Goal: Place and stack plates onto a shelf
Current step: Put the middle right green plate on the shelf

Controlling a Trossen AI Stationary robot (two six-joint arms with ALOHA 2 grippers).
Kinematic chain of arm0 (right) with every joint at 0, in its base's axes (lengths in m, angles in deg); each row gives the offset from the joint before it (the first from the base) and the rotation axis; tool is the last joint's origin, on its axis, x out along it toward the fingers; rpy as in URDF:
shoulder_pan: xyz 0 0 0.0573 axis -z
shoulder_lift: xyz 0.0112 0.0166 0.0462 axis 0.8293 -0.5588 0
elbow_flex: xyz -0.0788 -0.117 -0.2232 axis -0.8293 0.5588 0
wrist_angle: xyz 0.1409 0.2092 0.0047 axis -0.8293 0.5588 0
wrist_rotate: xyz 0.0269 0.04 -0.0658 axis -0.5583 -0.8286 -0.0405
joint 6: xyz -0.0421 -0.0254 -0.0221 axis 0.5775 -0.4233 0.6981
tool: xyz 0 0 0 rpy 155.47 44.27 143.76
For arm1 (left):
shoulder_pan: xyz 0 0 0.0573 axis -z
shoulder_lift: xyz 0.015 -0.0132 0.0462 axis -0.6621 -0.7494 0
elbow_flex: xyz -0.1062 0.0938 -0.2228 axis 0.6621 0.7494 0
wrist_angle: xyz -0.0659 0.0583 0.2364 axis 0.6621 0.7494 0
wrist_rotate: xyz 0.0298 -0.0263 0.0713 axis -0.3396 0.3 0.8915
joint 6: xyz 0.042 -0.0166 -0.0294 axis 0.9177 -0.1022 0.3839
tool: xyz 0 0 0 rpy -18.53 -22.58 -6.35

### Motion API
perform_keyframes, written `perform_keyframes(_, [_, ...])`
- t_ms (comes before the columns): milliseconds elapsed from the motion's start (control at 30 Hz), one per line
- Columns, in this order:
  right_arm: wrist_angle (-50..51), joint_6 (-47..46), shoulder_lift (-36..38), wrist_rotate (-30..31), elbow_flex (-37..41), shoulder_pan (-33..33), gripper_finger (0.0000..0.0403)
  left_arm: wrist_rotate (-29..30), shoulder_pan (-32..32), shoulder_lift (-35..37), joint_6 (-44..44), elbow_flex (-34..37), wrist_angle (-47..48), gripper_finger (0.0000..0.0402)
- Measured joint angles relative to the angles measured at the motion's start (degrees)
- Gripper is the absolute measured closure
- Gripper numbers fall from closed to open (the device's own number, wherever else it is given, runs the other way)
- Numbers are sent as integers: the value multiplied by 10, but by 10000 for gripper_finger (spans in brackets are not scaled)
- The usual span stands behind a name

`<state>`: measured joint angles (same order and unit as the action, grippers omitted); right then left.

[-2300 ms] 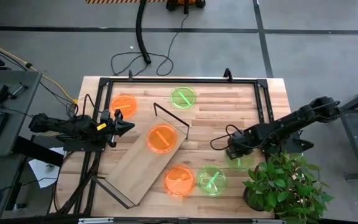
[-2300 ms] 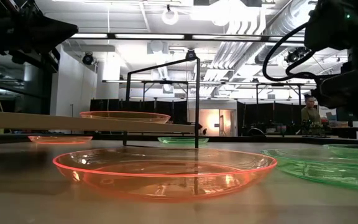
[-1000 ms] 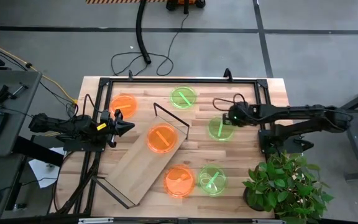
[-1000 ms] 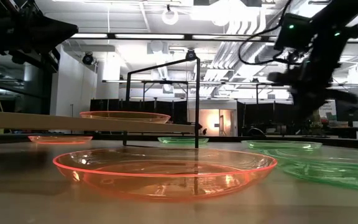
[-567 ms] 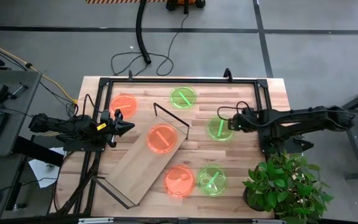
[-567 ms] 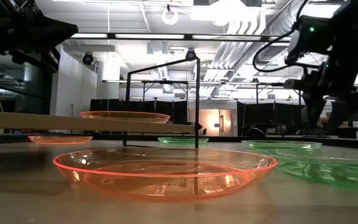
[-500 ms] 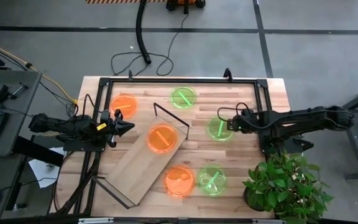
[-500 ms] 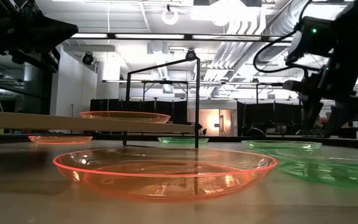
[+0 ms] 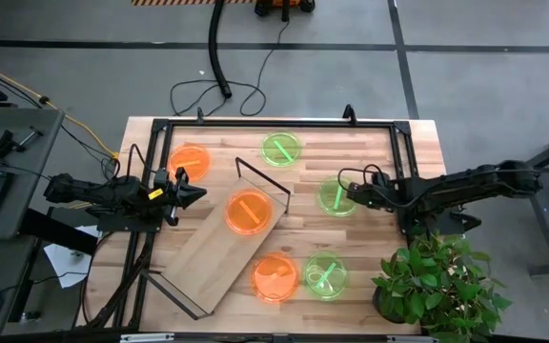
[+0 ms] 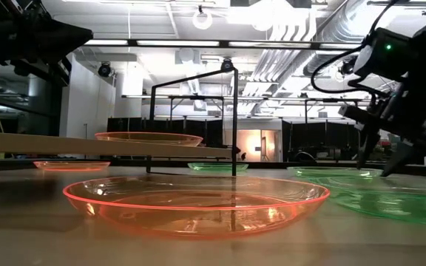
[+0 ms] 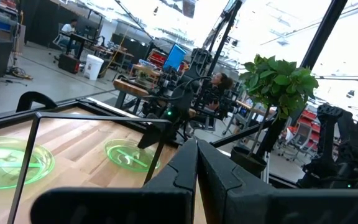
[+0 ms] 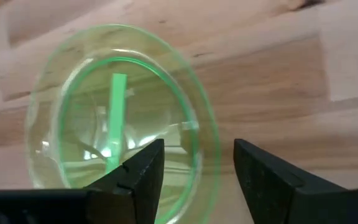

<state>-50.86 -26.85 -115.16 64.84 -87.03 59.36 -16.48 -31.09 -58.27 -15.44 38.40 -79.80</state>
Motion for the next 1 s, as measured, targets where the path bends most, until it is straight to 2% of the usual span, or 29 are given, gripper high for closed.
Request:
perform_keyframes(233, [-12,-19,0,4,0,2,218,0,0,0,0,0,0,398])
perform_keyframes(333, [-11,-21,-6,8,0,2,230,0,0,0,0,0,0,398])
perform_keyframes(467, [-12,-44,-35,10,-1,1,278,0,0,0,0,0,0,398])
perform_keyframes(667, [-26,-52,-59,12,-1,2,387,0,0,0,0,0,0,398])
perform_keyframes(800, [-30,-54,-30,0,1,2,392,0,0,0,0,0,0,398])
perform_keyframes(1000, [-34,-7,55,-2,1,2,402,0,0,0,0,0,0,398])
